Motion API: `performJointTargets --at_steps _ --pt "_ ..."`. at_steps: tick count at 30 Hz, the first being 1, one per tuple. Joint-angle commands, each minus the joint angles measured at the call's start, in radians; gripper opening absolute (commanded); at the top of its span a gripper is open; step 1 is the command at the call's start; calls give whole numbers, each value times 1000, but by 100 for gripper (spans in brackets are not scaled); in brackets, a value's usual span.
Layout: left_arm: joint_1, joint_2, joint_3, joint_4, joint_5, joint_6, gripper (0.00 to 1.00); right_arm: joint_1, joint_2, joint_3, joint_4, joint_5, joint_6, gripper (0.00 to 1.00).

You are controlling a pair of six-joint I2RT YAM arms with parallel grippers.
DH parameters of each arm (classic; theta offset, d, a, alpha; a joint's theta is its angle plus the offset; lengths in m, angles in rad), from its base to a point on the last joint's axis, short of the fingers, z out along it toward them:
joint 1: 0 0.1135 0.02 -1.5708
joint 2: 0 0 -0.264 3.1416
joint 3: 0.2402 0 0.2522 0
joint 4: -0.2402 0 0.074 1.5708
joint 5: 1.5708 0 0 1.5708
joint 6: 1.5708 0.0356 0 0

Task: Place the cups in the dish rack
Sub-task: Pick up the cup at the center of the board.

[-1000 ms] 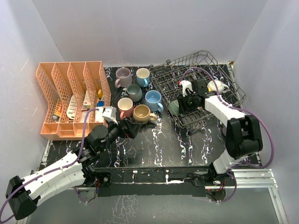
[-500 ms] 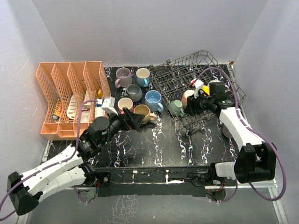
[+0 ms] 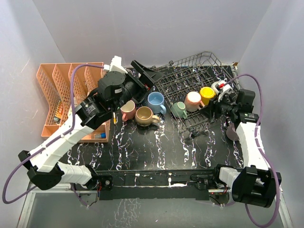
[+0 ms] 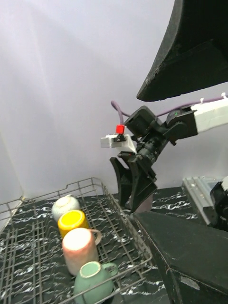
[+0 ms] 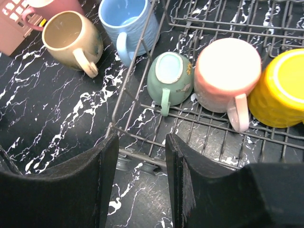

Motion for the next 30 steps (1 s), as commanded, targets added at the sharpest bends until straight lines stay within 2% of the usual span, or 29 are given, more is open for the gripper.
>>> performJointTargets --at_steps 1,6,11,19,27,30 --pt "-19 -5 102 -95 40 -79 97 -68 -22 -5 68 -81 36 47" --pt "-21 -44 97 -63 42 -75 97 -119 -19 -22 94 -104 56 47" --pt "-21 -86 27 3 61 -93 97 -142 -30 -40 109 -105 63 46" --pt "-32 -52 48 38 114 -97 97 -149 -59 -51 110 -97 59 47" --pt "-44 -39 63 61 103 -83 97 -149 -60 -51 111 -97 58 47" --pt "-45 -25 85 12 64 -75 97 -149 -61 -54 113 -97 55 47"
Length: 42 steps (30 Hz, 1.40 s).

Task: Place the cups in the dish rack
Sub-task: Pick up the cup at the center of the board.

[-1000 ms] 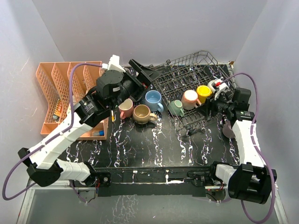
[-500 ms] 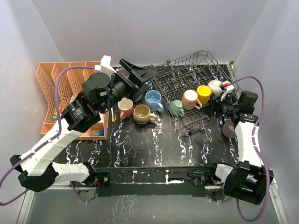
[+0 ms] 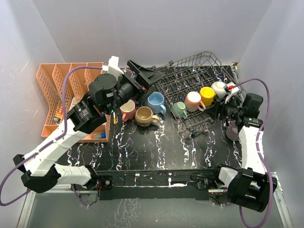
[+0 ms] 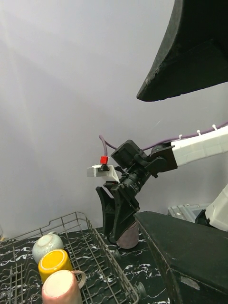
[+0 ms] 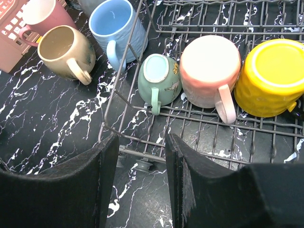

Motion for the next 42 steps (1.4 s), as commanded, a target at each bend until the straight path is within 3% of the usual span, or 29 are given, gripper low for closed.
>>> performJointTargets --at_steps 1,7,15,23,27,35,42 --pt "-6 13 53 -27 -33 23 97 -7 -15 3 49 -16 -2 47" --pt "-6 -14 -41 -3 -128 175 97 -7 -3 6 46 -20 -9 47" --pt "-4 -219 -577 488 9 555 97 -7 8 47 -6 1 -57 47" --pt "-3 -346 -887 596 13 524 97 -9 62 216 -162 214 -112 55" --pt "-3 -369 -923 560 0 515 95 -68 101 307 -230 346 -167 57" --pt "-1 -324 -918 564 21 528 91 -283 171 343 -320 402 -356 57" --pt "-2 -269 -897 549 47 554 90 -323 213 306 -319 577 -482 57"
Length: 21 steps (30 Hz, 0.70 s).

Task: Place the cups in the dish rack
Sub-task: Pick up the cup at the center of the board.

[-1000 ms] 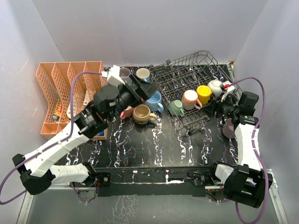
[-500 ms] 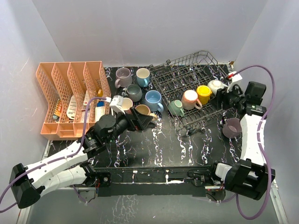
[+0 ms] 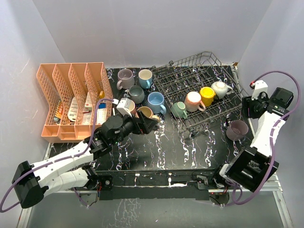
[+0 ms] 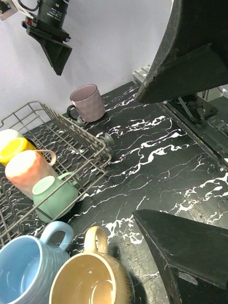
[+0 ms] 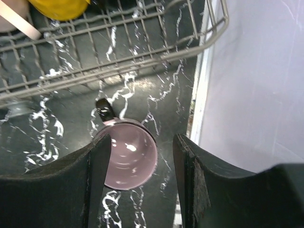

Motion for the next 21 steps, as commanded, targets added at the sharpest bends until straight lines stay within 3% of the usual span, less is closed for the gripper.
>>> performJointTargets --at_steps 1,9,21 --pt "0 9 29 16 20 30 90 -8 16 -9 19 127 -120 57" --pt "0 18 14 33 11 14 89 -10 98 -56 69 231 -167 58" --pt "-1 15 -10 49 6 -4 88 -10 230 -92 79 192 -169 58"
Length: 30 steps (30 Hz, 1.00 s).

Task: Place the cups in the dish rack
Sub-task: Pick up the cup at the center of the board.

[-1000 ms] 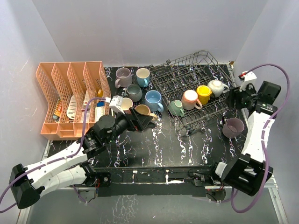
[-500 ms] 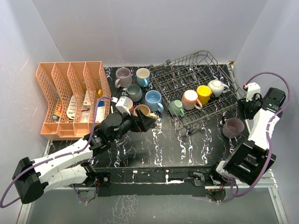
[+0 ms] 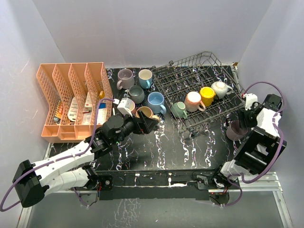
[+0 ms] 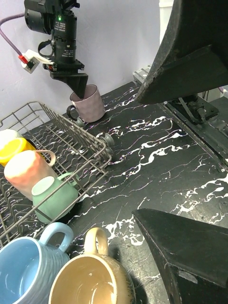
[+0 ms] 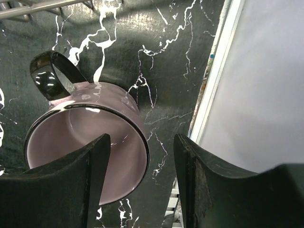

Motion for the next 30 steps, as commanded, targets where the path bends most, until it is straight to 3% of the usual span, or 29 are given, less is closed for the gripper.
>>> performJointTargets --at_steps 1,8,18,21,30 --pt "0 -11 -11 38 -1 -4 88 -6 35 -2 57 -11 -9 57" --pt "0 -17 -27 46 -5 -10 88 -6 77 -30 84 -8 -9 54" --pt "0 -28 -39 48 -17 -7 87 -5 102 -38 91 18 -14 15" --pt "0 -36 -41 46 -19 -7 87 -5 81 -28 71 29 -27 8" --pt "0 -55 -41 58 -6 -6 85 -6 -20 52 -81 9 -88 8"
